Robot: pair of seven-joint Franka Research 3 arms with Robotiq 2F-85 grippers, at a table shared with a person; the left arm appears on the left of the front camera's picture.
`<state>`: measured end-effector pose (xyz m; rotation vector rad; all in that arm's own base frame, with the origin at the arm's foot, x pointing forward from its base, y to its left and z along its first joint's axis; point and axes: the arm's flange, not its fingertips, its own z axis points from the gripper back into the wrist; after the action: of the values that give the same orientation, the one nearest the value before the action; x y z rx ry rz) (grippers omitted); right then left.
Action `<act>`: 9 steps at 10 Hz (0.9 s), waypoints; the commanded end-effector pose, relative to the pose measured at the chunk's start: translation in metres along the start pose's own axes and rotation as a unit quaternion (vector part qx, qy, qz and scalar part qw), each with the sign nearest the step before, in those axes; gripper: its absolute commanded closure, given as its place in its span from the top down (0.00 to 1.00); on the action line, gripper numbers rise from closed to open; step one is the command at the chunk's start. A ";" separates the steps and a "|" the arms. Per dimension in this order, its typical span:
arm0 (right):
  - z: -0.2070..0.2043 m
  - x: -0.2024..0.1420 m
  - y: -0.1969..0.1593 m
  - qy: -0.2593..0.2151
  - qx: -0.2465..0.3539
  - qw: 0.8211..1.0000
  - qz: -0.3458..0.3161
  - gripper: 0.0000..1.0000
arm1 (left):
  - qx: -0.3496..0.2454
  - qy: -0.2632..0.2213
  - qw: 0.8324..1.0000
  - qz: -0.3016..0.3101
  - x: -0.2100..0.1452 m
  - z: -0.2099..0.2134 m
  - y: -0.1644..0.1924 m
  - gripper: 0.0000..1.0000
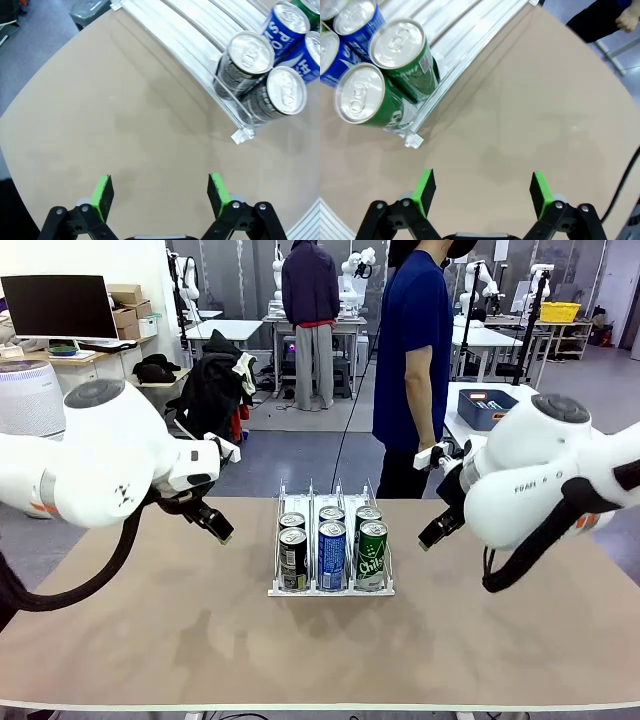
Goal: Fill the beverage cans into the dispenser.
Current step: Pick up the Ionic drink handed by the human.
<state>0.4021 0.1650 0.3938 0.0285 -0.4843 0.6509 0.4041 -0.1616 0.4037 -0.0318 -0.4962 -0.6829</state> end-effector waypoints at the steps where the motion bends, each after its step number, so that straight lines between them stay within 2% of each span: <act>1: 0.026 0.016 -0.016 0.021 0.060 0.998 0.014 1.00 | -0.053 -0.004 0.998 -0.034 0.005 0.024 0.019 1.00; 2: 0.039 0.025 -0.025 0.031 0.105 0.994 0.024 1.00 | -0.092 -0.008 0.995 -0.048 0.007 0.037 0.027 1.00; 4: 0.067 0.039 -0.035 0.035 0.148 0.987 0.052 1.00 | -0.149 -0.033 0.985 -0.076 0.009 0.059 0.038 1.00; 5: 0.076 0.043 -0.038 0.028 0.143 0.988 0.058 1.00 | -0.156 -0.039 0.983 -0.089 0.009 0.072 0.043 1.00; 7: 0.102 0.052 -0.054 0.017 0.188 0.979 0.070 1.00 | -0.167 -0.055 0.977 -0.121 0.009 0.102 0.045 1.00; 8: 0.111 0.053 -0.063 -0.004 0.208 0.975 0.079 1.00 | -0.157 -0.061 0.976 -0.139 0.007 0.108 0.047 1.00; 9: 0.112 0.048 -0.062 -0.016 0.196 0.978 0.075 1.00 | -0.121 -0.065 0.981 -0.136 0.002 0.104 0.043 1.00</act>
<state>0.4256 0.1302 0.5281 0.3391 -0.3629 0.8772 0.3893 -0.1124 0.5137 -0.2877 -0.5147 -1.0098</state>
